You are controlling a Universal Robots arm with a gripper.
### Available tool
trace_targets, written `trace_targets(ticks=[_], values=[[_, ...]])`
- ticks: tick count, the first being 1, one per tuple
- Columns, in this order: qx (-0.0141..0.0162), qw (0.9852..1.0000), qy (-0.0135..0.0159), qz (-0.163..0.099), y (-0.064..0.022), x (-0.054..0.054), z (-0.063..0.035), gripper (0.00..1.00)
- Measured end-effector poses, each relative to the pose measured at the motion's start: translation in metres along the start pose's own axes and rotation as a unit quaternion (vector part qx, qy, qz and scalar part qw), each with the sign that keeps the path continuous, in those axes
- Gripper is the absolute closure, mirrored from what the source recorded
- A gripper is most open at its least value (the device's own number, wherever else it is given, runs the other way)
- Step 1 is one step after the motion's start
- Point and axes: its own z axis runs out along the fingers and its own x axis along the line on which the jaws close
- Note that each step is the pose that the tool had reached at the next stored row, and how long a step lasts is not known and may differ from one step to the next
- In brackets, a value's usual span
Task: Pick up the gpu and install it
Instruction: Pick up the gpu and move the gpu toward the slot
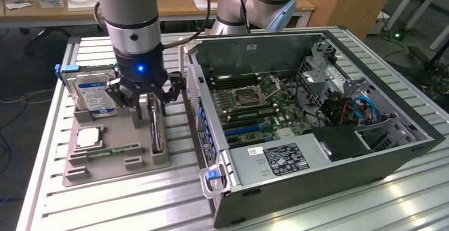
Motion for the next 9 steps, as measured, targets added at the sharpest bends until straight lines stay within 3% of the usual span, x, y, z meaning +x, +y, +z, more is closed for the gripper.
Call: trace_targets(ticks=[9], values=[[0.0003, 0.9999, -0.0018, 0.017, -0.0018, 0.000, 0.0134, 0.45]])
